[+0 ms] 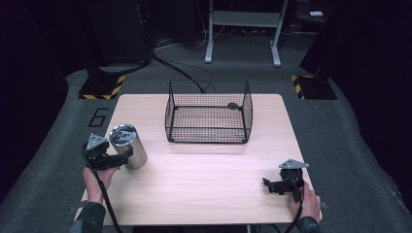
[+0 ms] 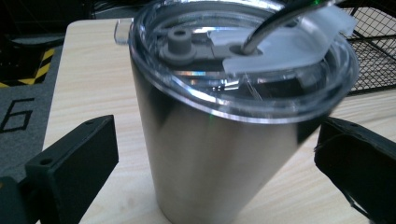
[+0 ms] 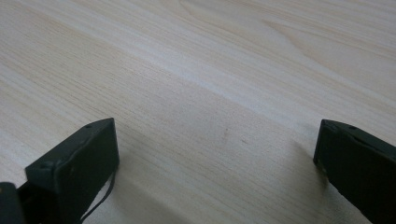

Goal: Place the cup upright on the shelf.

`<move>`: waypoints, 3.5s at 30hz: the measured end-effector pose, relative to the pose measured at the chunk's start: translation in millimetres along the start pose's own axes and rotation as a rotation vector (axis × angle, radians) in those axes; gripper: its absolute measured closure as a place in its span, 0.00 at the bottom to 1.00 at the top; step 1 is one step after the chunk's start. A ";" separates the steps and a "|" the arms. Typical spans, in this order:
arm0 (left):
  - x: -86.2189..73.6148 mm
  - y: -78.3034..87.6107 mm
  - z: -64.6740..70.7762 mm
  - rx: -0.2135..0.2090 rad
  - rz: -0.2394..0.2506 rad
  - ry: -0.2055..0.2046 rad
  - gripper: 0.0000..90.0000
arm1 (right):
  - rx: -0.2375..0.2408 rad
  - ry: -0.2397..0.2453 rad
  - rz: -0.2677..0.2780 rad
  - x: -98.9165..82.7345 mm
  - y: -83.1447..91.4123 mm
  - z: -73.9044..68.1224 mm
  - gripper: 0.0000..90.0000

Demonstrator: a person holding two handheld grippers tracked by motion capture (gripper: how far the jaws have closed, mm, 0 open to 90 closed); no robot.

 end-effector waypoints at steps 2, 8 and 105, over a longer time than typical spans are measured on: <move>2.3 -1.2 0.0 -0.007 -0.003 -0.009 0.00 | 0.000 0.000 0.000 0.0 0.0 0.0 0.00; 8.5 -7.8 2.2 -0.023 0.015 -0.008 0.00 | 0.000 0.000 0.000 0.0 0.0 0.0 0.00; 60.2 0.2 52.2 -0.125 0.102 -0.124 0.04 | 0.000 0.000 0.000 0.0 0.0 0.1 0.00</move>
Point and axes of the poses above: each handheld gripper's, and its own axes: y roughly backward along the jaws, x roughly out of its top, z roughly to its right, the point moved 4 cm from there along -y, roughly forward along the jaws, and after that the axes turned 2 degrees about z, right-handed, at the moved point
